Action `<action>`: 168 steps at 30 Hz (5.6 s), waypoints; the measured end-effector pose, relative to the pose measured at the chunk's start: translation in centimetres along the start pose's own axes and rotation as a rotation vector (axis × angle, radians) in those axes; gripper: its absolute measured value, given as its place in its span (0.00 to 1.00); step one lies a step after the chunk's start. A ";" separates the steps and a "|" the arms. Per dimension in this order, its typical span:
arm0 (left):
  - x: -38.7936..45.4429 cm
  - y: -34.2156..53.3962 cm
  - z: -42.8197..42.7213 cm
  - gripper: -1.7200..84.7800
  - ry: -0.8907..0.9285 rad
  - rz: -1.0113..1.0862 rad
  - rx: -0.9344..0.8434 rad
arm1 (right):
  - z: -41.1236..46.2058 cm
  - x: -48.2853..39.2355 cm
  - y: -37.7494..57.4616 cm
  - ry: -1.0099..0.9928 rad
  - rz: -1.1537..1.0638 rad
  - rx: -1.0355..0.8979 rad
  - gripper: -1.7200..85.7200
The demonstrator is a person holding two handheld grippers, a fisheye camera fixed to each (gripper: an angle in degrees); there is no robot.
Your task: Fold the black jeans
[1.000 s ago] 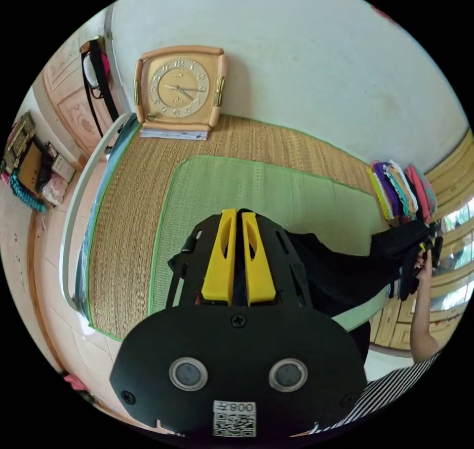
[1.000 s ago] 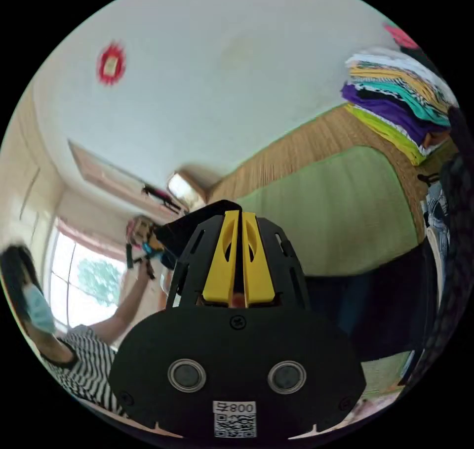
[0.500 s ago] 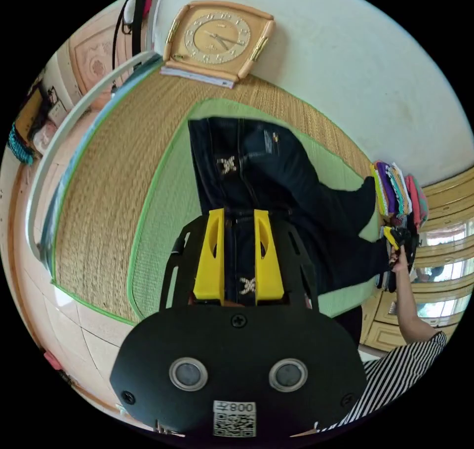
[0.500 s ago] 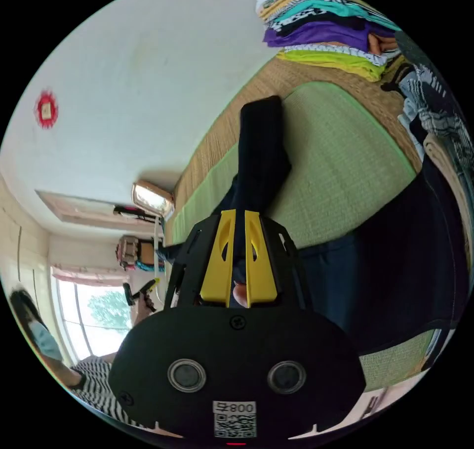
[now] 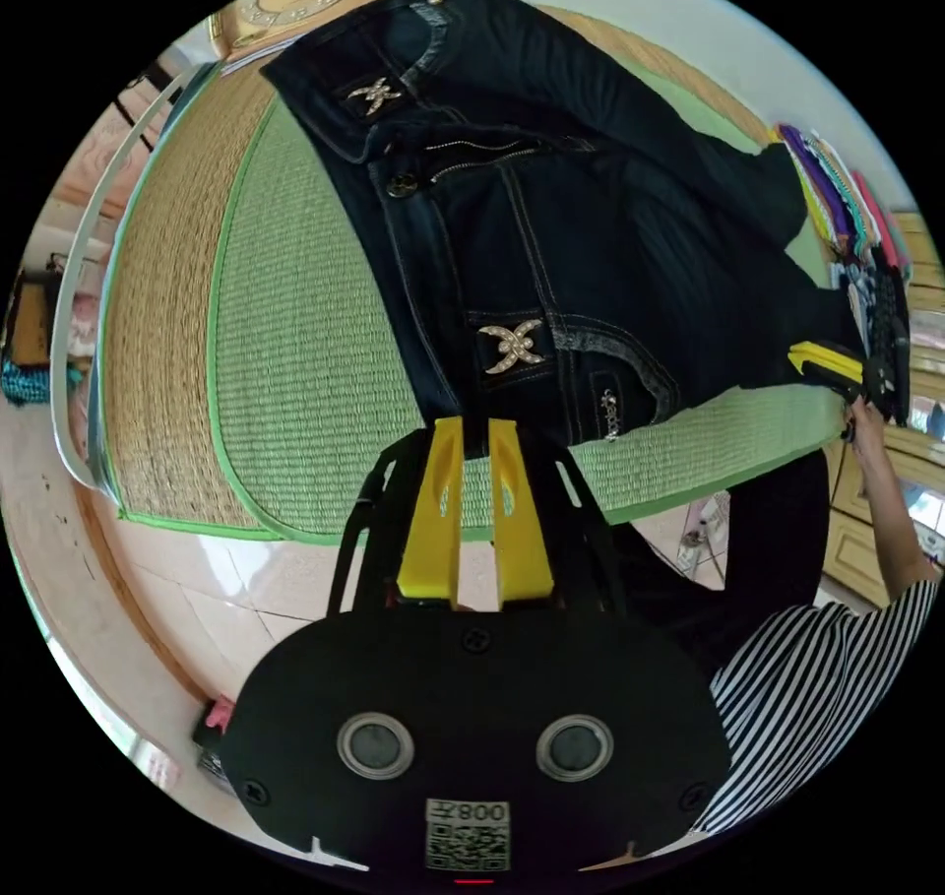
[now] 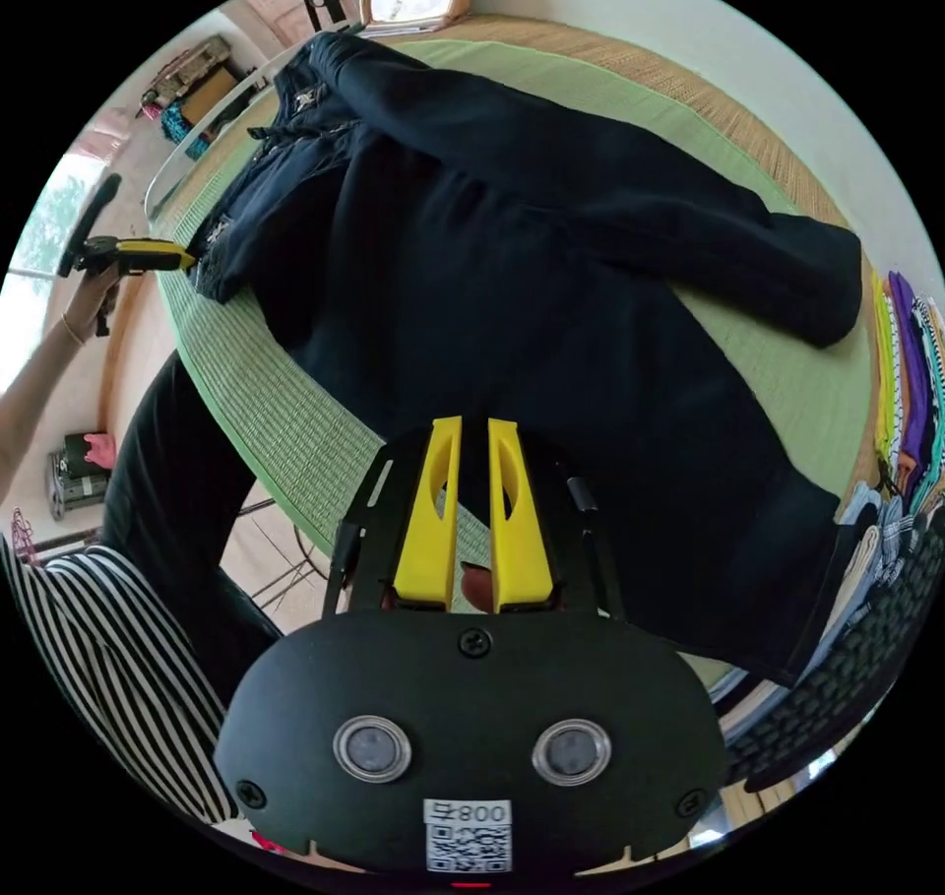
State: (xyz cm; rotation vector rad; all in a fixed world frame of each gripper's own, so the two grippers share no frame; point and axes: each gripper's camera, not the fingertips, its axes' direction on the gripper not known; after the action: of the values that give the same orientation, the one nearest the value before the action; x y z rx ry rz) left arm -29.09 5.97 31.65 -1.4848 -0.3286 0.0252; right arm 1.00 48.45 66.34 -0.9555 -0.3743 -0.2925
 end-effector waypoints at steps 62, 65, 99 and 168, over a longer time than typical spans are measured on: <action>27.7 -28.0 9.5 0.05 0.136 0.475 0.361 | -18.0 44.5 18.1 -0.923 0.729 0.896 0.12; 27.0 -28.1 8.6 0.05 0.171 0.452 0.408 | -17.0 45.8 20.4 -1.009 0.821 0.960 0.11; 22.8 -28.2 8.6 0.05 0.291 0.351 0.466 | -25.1 40.5 13.8 -0.560 0.780 0.722 0.08; 20.8 -20.6 13.2 0.02 0.199 0.275 0.329 | -24.3 12.6 22.4 0.051 0.583 0.365 0.02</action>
State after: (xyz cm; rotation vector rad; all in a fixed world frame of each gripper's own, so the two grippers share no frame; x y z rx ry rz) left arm -16.03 21.37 56.68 -1.1840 0.0431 0.1443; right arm 25.72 39.49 42.72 -0.6580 -0.0841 0.2763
